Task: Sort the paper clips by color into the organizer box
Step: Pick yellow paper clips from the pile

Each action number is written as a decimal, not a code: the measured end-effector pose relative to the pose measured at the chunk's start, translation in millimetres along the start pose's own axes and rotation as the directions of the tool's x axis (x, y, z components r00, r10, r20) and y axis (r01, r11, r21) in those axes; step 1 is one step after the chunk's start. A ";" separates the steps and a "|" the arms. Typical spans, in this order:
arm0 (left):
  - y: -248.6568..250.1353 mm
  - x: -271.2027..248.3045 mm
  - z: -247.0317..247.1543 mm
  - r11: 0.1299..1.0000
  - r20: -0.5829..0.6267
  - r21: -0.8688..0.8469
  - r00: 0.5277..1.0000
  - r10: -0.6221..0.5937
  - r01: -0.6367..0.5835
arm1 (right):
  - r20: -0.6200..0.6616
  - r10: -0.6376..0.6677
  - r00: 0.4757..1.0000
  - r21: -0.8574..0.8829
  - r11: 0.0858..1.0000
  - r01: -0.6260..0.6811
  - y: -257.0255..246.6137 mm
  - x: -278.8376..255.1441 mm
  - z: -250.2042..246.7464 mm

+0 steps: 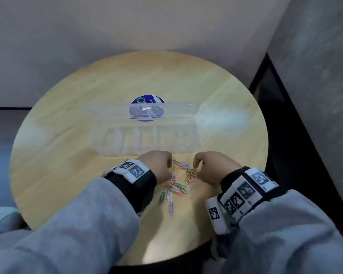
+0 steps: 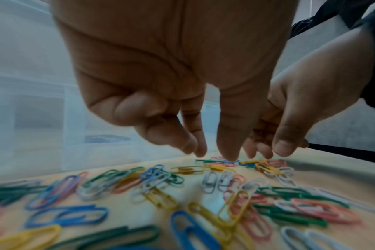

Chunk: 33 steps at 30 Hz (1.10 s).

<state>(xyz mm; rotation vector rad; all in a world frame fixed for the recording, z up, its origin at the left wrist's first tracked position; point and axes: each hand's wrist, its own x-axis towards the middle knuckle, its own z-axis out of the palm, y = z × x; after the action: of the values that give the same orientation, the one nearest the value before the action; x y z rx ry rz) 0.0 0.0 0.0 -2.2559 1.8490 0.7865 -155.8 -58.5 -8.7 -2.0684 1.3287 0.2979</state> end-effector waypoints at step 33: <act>-7.8 -7.5 -9.2 0.827 0.026 -0.562 1.000 0.005 0.010 | 0.050 0.030 0.998 0.059 0.998 -0.033 5.9 2.9 -13.7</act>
<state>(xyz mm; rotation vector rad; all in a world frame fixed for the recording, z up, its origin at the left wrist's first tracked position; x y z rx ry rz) 9.3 4.7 9.6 -2.5389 1.7654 1.5276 -161.6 -70.8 -2.1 -1.9798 1.3262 0.3167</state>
